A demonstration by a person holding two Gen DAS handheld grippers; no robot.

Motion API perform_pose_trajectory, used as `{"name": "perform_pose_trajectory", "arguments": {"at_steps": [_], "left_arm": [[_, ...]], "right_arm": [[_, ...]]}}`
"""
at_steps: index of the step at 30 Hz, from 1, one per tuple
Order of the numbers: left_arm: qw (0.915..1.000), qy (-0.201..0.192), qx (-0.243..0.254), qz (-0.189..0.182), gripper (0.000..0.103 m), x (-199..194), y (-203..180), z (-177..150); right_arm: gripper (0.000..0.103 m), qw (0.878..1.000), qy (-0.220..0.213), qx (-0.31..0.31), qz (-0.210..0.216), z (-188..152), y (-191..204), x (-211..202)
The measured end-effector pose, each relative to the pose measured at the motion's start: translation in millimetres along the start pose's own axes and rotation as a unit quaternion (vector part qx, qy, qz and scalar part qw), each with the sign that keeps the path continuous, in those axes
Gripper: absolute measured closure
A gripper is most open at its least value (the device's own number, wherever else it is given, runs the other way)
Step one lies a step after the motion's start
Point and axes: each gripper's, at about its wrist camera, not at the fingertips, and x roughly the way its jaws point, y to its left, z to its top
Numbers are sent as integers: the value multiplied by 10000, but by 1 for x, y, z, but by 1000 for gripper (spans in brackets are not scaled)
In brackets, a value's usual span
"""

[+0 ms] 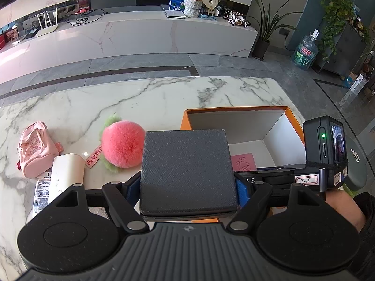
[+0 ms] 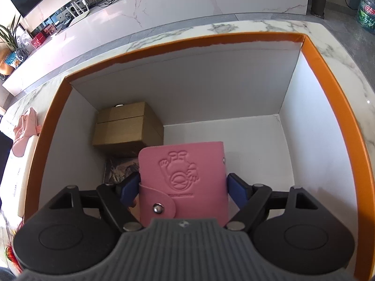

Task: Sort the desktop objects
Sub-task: 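Carry both over the orange box while right tool lowers the pink card holder in and opens, then lower the black gift box into the orange box and open the left tool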

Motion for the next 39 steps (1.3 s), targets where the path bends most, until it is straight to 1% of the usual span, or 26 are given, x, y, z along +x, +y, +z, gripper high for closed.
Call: {"name": "perform_pose_trajectory", "arguments": {"at_steps": [4, 6, 10, 11, 12, 13, 15, 16, 19, 21, 22, 25, 27, 29, 32, 34, 36, 38, 39], "left_arm": [[10000, 14, 36, 33, 14, -1, -4, 0], [10000, 20, 64, 51, 14, -2, -7, 1], [9999, 23, 137, 71, 14, -4, -13, 1], [9998, 23, 157, 78, 14, -4, -14, 1], [9998, 21, 173, 86, 14, -4, -16, 0], [9998, 23, 183, 93, 14, -4, -17, 1], [9997, 28, 200, 102, 14, -3, -19, 1], [9997, 29, 211, 103, 14, -3, -20, 1], [9996, 39, 274, 112, 14, -2, -24, 2], [9994, 54, 310, 135, 14, -1, -27, 2], [9994, 69, 317, 150, 14, 0, -28, 2], [9992, 104, 359, 170, 14, 3, -33, 3], [9989, 110, 426, 170, 14, 4, -38, 3], [9984, 93, 527, 159, 14, 4, -45, 5], [9977, 56, 665, 108, 14, 5, -56, 7], [9974, 109, 710, 18, 14, 10, -64, 7], [9971, 185, 734, -77, 14, 18, -70, 6], [9972, 235, 713, -46, 14, 26, -73, 4], [9971, 261, 720, -14, 14, 29, -73, 4]], "right_arm": [[21, 10000, 11, 36, 28, -1, -2, -2], [16, 10000, -43, 44, 62, -1, -2, -6], [16, 9997, -102, 85, 199, -3, -4, -15], [17, 9997, -92, 65, 197, -4, -5, -17], [21, 9998, -53, 54, 181, -6, -6, -19], [27, 9998, 7, 72, 167, -7, -7, -21], [34, 9998, 91, 103, 157, -11, -11, -22], [36, 9997, 138, 129, 143, -13, -14, -20], [35, 9995, 198, 239, 88, -15, -21, -15], [35, 9990, 222, 351, 176, -15, -25, -12], [35, 9983, 249, 435, 291, -15, -27, -10], [35, 9979, 218, 499, 341, -17, -28, -10], [39, 9978, 196, 538, 335, -17, -30, -12], [41, 9983, 96, 477, 307, -17, -29, -20], [42, 9991, -260, 223, 244, -18, -25, -42], [43, 9987, -433, 93, 267, -20, -24, -57], [48, 9981, -572, 18, 241, -22, -24, -70], [54, 9973, -709, -28, 177, -24, -25, -81], [61, 9969, -763, -45, 177, -23, -27, -86]]}}
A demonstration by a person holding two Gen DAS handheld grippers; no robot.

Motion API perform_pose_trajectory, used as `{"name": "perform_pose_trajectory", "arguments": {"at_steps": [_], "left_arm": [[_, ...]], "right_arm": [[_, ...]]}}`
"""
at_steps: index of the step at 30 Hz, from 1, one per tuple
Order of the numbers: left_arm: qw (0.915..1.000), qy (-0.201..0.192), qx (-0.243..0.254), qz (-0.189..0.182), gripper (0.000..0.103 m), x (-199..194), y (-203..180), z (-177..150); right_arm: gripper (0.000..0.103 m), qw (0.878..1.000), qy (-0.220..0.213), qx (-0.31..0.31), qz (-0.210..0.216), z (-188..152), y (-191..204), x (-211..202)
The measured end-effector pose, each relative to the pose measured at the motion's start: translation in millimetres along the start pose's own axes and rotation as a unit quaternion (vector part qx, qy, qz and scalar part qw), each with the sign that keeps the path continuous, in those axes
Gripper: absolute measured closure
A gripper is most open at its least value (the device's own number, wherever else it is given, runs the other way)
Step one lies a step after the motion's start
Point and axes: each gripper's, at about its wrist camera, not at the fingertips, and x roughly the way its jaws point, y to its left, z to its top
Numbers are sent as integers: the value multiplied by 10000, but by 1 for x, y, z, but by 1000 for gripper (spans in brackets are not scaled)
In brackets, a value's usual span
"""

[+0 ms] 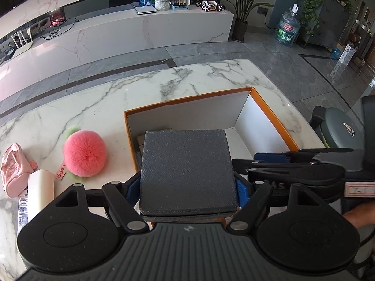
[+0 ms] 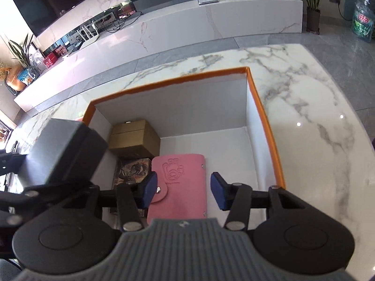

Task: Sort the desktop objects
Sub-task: 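Lower the black gift box into the orange box and open the left tool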

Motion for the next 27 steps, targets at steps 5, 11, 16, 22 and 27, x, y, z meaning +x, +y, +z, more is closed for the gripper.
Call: {"name": "perform_pose_trajectory", "arguments": {"at_steps": [5, 11, 16, 22, 27], "left_arm": [[9998, 110, 150, 109, 14, 15, -8, 0], [9977, 400, 509, 176, 14, 42, -30, -4], [9939, 675, 676, 543, 14, 62, -39, -7], [9878, 793, 977, 918, 14, 74, -49, -11], [9875, 780, 1000, 935, 13, 75, -49, -10]], "right_arm": [[58, 9965, -655, -254, -444, 7, -11, -34], [61, 9971, -621, -289, -338, 6, -23, -21], [60, 9957, -704, -440, -419, 3, -19, -17], [59, 9958, -770, -373, -342, 2, -19, -19], [56, 9958, -763, -414, -305, 1, -17, -18]]}}
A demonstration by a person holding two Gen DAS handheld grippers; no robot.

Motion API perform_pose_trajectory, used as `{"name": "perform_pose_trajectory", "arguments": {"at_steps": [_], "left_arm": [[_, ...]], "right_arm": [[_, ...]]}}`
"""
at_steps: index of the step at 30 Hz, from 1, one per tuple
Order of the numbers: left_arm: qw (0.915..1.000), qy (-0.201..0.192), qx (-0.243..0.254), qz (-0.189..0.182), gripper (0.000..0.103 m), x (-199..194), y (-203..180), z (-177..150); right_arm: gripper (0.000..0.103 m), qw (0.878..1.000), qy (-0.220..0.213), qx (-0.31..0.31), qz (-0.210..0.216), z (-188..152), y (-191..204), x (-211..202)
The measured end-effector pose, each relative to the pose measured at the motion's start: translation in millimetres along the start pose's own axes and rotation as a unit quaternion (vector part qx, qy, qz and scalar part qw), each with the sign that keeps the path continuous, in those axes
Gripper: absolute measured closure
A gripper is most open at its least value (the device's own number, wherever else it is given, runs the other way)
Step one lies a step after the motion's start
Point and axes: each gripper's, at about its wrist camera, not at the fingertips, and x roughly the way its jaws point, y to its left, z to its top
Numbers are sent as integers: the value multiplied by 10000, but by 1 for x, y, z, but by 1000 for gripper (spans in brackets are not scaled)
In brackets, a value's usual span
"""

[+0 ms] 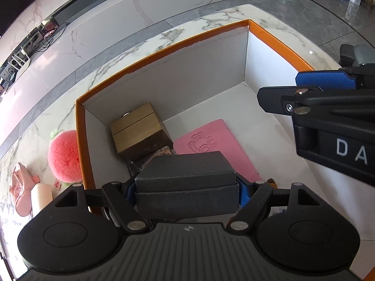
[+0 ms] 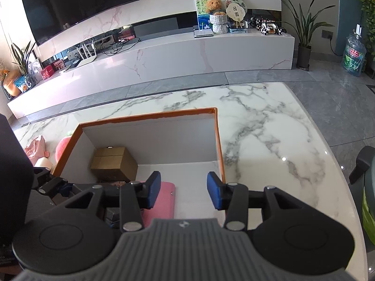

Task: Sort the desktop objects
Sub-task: 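Lower the black gift box into the orange box and open the left tool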

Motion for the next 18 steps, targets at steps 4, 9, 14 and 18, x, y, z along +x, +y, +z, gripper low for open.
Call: {"name": "perform_pose_trajectory", "arguments": {"at_steps": [4, 9, 14, 18], "left_arm": [[9998, -36, -68, -175, 13, -5, 5, 0], [9995, -135, -23, -267, 13, -8, 6, 0], [9985, -357, -223, -360, 13, -18, 13, 2], [9981, -409, -290, -356, 14, -24, 19, 5]], "right_arm": [[56, 10000, 0, 6, 23, 0, 0, 1], [56, 9999, 69, 47, 102, -2, 0, 4], [56, 9998, 83, 82, 132, -2, 0, 4], [57, 9998, 55, 98, 138, -2, 0, 3]]}}
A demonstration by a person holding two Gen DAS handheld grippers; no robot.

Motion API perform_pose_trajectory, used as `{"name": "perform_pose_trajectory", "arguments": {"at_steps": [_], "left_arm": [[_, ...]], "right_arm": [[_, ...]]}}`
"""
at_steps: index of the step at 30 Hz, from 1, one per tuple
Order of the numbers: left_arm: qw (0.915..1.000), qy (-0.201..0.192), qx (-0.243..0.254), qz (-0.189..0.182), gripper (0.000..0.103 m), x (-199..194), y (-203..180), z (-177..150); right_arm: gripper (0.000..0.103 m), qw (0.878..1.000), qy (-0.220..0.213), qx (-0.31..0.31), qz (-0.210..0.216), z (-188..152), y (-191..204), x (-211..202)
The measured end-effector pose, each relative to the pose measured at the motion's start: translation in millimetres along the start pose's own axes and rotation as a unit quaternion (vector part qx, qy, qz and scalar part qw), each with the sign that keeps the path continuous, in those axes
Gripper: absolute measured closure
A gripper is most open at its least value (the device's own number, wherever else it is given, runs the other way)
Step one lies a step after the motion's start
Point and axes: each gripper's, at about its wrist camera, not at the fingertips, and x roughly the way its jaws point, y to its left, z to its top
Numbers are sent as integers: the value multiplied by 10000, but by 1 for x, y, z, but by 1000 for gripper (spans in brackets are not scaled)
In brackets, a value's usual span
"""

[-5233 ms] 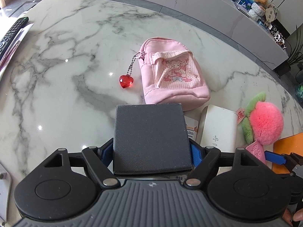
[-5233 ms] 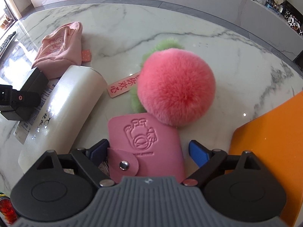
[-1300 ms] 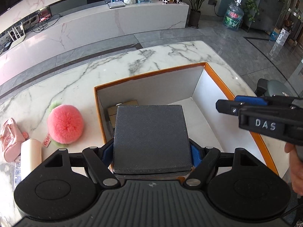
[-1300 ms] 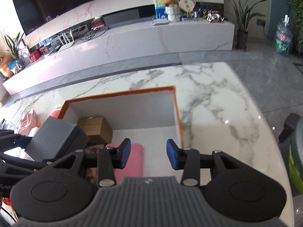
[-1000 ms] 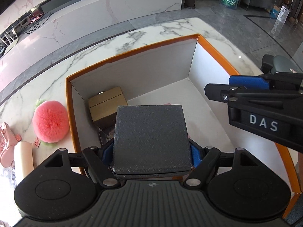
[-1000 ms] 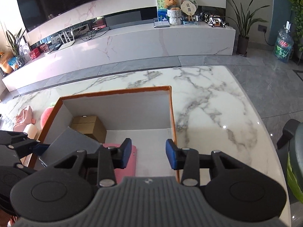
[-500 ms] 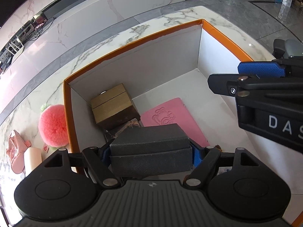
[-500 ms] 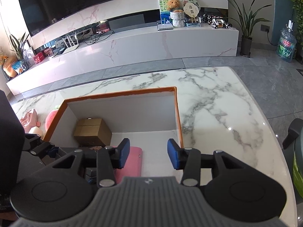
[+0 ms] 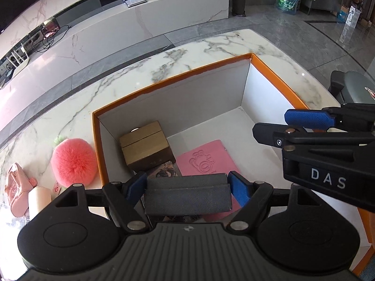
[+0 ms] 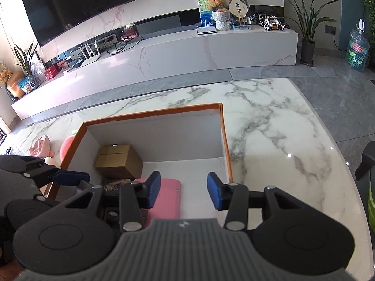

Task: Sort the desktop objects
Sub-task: 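Lower the black gift box into the orange box and open the left tool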

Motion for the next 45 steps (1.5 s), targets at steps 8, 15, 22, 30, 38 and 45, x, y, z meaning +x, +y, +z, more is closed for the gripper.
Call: {"name": "perform_pose_trajectory", "arguments": {"at_steps": [8, 15, 22, 30, 38, 45], "left_arm": [[9999, -98, -45, -32, 19, -13, 9, 1], [9997, -176, -111, -99, 20, -24, 18, -4], [9987, -427, -265, -89, 20, -47, 30, -8], [9947, -551, -858, 126, 20, -66, 64, -24], [9905, -457, -1293, 43, 20, -70, 94, -48], [9885, -329, -1472, -149, 20, -64, 108, -69]], "right_arm": [[57, 10000, 20, -6, 88, 0, 1, -1], [57, 9991, -2, 1, 436, -1, 3, -8], [57, 9986, 13, -79, 527, -2, 5, -9], [51, 9909, 118, -706, 1140, -15, 31, -11], [45, 9830, 616, -1316, 1124, -33, 63, 8], [60, 9863, 846, -1123, 863, -31, 64, 28]]}}
